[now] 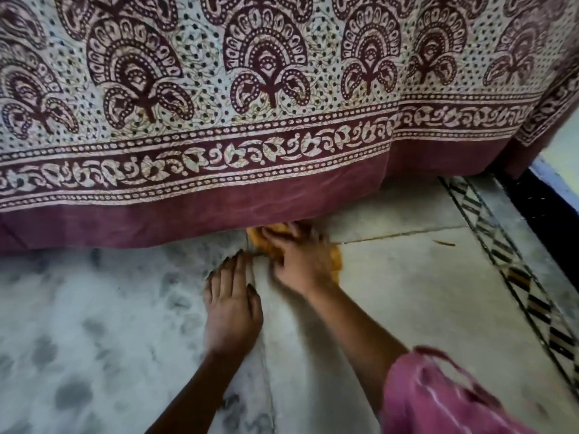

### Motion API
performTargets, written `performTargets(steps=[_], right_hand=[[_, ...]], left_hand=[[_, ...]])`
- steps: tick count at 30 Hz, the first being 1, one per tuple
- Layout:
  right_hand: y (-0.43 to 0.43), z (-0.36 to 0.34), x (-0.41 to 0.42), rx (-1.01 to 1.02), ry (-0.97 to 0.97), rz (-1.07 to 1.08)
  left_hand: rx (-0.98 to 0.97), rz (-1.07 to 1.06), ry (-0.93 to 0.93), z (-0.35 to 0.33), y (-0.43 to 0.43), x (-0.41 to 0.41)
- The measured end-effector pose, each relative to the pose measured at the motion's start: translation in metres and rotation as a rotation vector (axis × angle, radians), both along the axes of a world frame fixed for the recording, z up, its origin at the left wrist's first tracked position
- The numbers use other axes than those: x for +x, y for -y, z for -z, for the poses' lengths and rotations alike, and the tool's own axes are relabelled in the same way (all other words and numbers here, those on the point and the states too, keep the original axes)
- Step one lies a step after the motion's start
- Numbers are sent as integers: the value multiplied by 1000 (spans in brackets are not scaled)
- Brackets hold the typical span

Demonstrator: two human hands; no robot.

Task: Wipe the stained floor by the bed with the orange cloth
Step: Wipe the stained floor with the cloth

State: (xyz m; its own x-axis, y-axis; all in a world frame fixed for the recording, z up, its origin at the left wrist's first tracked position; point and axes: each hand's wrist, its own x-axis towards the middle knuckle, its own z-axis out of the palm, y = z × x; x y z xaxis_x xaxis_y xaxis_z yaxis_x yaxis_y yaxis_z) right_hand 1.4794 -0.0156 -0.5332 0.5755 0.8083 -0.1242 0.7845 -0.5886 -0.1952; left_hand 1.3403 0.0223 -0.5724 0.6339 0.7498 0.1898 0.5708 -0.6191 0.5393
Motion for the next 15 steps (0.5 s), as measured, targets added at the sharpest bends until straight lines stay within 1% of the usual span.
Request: performTargets(steps=[3, 4, 5, 6, 7, 8, 10, 12, 13, 15], right_hand=[[82, 0, -18, 93, -12, -175], [115, 1, -14, 103, -46, -190], [148, 4, -2, 123, -23, -177], [176, 6, 14, 127, 0, -112], [198, 7, 35, 108, 16, 2], [211, 7, 58, 74, 46, 158], [203, 8, 102, -32, 133, 433], [159, 7, 126, -97, 139, 575], [133, 4, 127, -105, 124, 591], [90, 4, 108, -77, 118, 493]], left_hand=[[24, 19, -9, -2, 0, -1], [32, 32, -23, -1, 0, -1], [36, 49, -41, 0, 0, -1], [43, 69, -66, 0, 1, -2], [52, 94, -94, 1, 1, -2], [62, 124, -120, 1, 2, -1], [84, 167, -154, 1, 2, 0], [98, 184, -170, 2, 2, 0], [100, 191, -169, 1, 2, 0], [105, 193, -158, 2, 2, 0]])
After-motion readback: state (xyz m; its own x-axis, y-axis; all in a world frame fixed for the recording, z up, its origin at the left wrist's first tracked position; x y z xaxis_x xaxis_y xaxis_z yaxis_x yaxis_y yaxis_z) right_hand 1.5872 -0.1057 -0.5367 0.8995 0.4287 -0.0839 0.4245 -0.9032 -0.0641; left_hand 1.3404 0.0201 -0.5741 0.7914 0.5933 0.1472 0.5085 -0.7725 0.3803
